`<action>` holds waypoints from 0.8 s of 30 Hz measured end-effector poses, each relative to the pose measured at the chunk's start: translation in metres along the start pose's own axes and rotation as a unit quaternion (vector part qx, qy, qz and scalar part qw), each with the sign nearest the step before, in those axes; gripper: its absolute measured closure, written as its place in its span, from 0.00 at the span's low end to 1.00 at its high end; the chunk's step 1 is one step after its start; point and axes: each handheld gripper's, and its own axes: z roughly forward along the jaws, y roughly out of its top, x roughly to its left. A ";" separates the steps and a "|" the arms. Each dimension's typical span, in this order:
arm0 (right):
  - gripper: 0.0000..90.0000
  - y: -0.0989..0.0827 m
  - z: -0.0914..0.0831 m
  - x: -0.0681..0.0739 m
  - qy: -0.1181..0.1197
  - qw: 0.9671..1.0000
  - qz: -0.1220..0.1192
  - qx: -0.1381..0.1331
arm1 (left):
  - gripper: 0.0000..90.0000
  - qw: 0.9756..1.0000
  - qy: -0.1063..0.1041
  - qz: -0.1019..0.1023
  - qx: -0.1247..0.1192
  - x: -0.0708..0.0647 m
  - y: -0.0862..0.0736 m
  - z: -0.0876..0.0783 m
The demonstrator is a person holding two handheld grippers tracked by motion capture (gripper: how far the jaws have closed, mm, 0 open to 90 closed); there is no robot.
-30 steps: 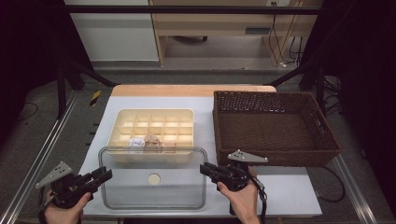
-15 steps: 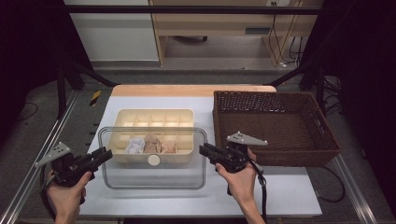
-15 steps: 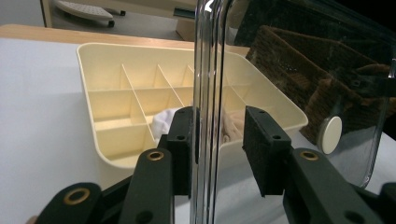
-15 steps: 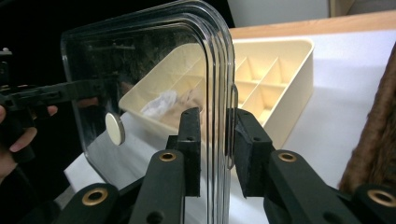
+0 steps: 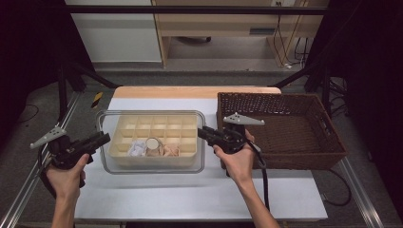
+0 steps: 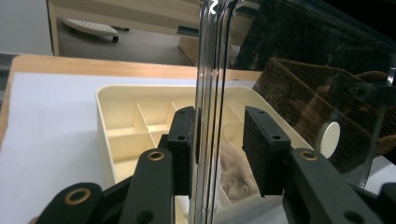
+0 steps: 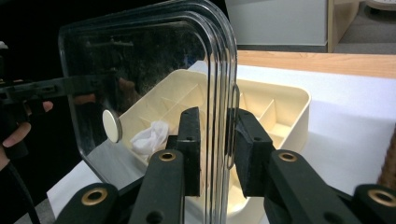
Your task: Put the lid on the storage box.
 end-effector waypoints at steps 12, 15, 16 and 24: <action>0.81 0.032 0.026 -0.006 -0.014 1.000 0.005 0.003 | 0.71 1.000 0.002 -0.008 0.007 0.020 0.025 0.017; 0.81 0.036 0.030 -0.008 -0.017 1.000 0.007 0.004 | 0.71 1.000 0.001 -0.009 0.011 0.024 0.028 0.022; 0.81 0.037 0.032 -0.009 -0.018 1.000 0.009 0.006 | 0.71 1.000 0.001 -0.010 0.011 0.025 0.029 0.023; 0.81 0.040 0.041 -0.015 -0.021 0.999 0.022 0.014 | 0.71 1.000 0.003 -0.015 0.015 0.034 0.031 0.032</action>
